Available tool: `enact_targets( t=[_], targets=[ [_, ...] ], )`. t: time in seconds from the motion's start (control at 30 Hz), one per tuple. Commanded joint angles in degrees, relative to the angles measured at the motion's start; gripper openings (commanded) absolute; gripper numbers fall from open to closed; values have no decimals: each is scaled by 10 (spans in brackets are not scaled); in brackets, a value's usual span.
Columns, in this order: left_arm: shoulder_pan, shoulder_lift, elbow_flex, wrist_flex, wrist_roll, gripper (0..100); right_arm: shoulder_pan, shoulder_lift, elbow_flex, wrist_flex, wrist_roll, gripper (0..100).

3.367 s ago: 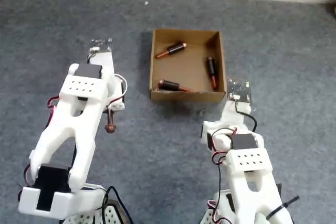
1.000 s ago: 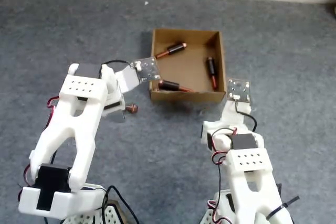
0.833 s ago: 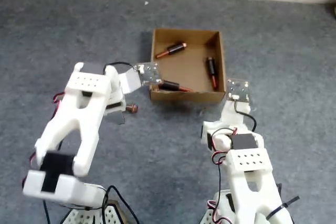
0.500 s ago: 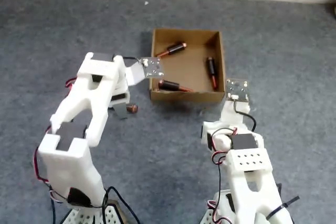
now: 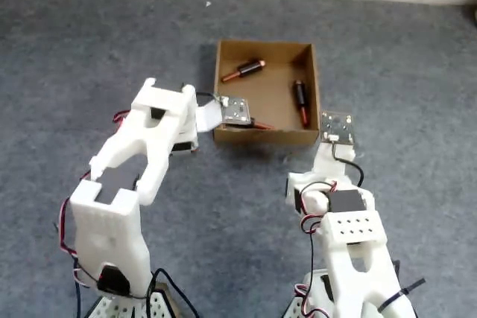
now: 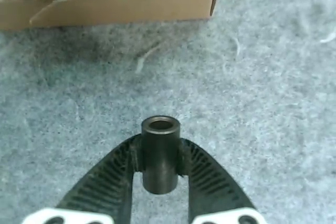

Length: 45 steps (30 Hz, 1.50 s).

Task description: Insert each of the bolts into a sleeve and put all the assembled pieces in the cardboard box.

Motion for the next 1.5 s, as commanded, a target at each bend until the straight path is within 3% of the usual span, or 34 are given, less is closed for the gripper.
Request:
enact_targets(
  t=[0.0, 0.13, 0.33, 0.57, 0.87, 1.1, 1.33, 1.47],
  targets=[
    [9, 2, -60, 84, -4, 5, 8, -22, -3, -19, 7, 5],
    [7, 2, -104, 171, -2, 5, 9, -22, -2, -19, 7, 5],
    [7, 2, -168, 276, 94, 5, 9, -22, -2, -19, 7, 5],
    [-1, -16, -192, 278, 138, 5, 9, -22, -2, -19, 7, 5],
    [2, -216, -115, 265, 216, 5, 9, -22, -2, -19, 7, 5],
    [7, -341, -4, 206, 343, 7, 9, -22, -2, -18, 4, 5],
    [6, -471, 86, 166, 528, 7, 9, -22, -5, -15, 4, 5],
    [6, -536, 126, 153, 564, 5, 9, -22, -6, -15, 4, 5]
  ],
)
